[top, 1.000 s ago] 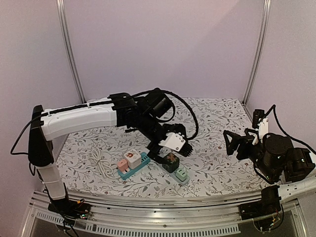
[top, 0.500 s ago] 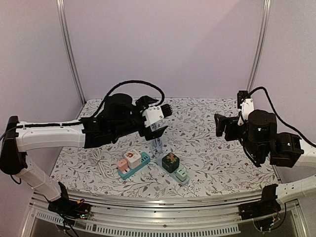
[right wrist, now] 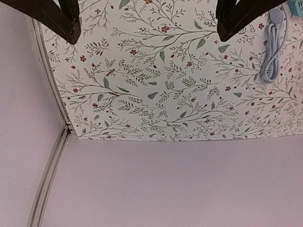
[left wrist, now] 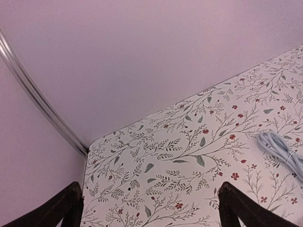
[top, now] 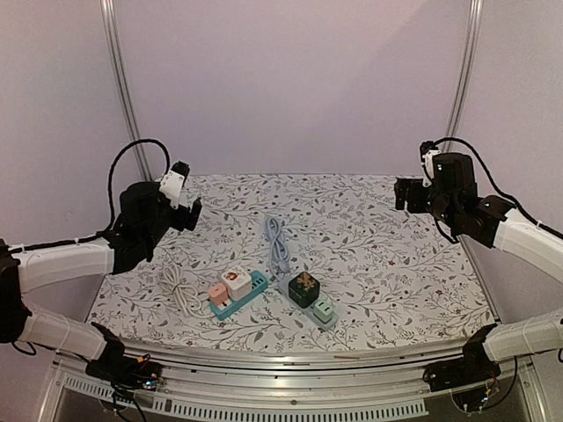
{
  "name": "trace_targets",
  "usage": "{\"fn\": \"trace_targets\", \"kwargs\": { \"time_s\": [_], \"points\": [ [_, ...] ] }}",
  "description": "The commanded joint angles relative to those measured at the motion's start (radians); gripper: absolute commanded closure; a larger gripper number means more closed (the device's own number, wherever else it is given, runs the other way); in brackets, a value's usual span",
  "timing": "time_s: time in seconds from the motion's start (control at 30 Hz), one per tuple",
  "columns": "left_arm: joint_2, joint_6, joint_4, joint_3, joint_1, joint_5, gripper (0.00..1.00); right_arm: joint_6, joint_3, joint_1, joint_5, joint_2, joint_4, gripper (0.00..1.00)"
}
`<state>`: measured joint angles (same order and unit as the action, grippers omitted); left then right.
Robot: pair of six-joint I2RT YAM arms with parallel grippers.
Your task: Insert the plug
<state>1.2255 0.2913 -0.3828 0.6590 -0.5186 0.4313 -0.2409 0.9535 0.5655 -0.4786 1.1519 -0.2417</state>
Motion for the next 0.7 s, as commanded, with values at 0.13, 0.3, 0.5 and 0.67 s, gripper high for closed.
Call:
{"fn": "trace_targets", "kwargs": {
  "time_s": [0.13,0.3,0.5,0.67],
  "points": [
    [0.106,-0.111,-0.29,-0.18,0.15,-0.036,0.01,0.093,-0.154,-0.126,-0.162,-0.027,0.185,0.01],
    [0.153,-0.133,-0.339,-0.17,0.187,-0.059,0.01,0.188,-0.24,-0.171,-0.181,-0.022,0.283,0.01],
    [0.146,-0.123,-0.367,-0.228,0.228,-0.054,0.01,0.167,-0.214,-0.191,-0.194,0.061,0.221,0.01],
    [0.222,-0.139,-0.608,-0.333,0.254,-0.053,0.01,0.078,-0.221,-0.287,-0.031,0.104,0.2,0.01]
  ]
}}
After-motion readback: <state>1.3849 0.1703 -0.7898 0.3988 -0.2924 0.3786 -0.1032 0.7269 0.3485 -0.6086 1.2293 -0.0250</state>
